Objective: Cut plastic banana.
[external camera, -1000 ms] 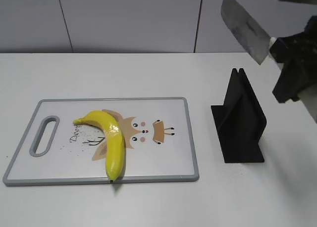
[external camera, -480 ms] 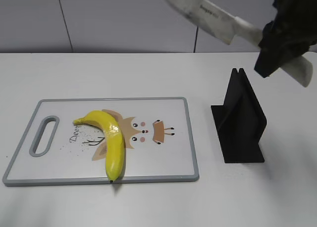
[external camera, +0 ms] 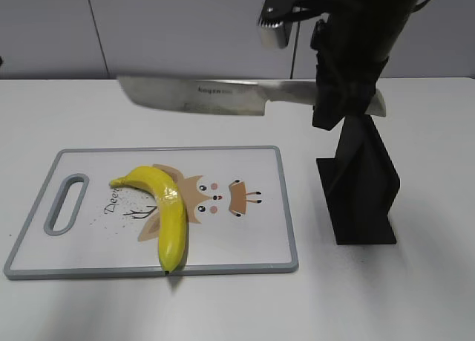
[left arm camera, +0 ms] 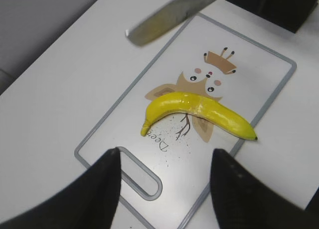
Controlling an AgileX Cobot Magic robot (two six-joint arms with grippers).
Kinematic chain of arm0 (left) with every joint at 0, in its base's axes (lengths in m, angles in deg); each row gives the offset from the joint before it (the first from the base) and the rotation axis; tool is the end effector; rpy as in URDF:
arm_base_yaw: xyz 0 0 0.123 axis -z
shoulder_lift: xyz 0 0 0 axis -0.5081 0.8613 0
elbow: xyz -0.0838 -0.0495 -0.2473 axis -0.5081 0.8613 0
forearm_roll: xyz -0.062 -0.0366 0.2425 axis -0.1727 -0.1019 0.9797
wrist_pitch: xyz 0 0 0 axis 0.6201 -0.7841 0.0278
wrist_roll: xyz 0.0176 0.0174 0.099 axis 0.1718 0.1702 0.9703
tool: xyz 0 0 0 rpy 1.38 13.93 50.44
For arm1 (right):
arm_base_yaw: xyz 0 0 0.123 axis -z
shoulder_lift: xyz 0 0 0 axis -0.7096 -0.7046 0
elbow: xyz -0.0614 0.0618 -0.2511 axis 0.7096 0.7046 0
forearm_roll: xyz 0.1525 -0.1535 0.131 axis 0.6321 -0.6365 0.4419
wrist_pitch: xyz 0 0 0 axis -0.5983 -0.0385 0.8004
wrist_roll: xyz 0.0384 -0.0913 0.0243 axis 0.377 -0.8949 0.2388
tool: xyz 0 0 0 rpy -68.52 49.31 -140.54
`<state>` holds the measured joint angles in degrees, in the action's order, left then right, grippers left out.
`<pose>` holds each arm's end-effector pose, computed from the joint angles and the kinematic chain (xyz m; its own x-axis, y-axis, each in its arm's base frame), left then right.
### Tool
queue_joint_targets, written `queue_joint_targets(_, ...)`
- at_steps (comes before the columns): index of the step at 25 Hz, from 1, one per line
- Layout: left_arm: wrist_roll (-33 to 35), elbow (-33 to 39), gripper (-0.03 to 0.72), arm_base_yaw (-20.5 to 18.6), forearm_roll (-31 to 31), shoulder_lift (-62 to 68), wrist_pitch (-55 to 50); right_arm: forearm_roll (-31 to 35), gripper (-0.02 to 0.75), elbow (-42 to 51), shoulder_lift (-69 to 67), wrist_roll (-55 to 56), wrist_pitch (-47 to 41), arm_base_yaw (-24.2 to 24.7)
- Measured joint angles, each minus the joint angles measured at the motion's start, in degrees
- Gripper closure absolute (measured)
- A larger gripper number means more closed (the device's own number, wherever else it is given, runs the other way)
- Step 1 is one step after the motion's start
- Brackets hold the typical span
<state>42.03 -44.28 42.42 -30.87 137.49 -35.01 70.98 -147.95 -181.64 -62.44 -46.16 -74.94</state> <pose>0.2008 -0.0777 0.3558 -0.2795 0.7067 -0.6500 0.8054 0.5411 0.2420 0.3138 0.1943 0.2617 -0.2691 -0.9317 -0.2441 -0.9552 0.2906 -0.0561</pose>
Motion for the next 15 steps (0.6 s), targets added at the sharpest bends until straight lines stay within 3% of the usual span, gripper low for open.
queue_joint_targets(7,7.1,-8.3,0.173,4.9,-0.6,13.5,-2.9,5.7,0.551,-1.5,-6.5,-15.5,1.4,-0.1)
queue_joint_targets(12,11.2,-10.9,0.173,9.4,-0.9,22.0,-5.9,7.5,0.551,-3.2,-9.6,-17.7,2.9,-0.3)
queue_joint_targets(15,12.6,-11.0,0.173,10.0,-0.4,26.2,-5.9,9.6,0.551,-4.5,-10.8,-18.1,3.5,-0.3)
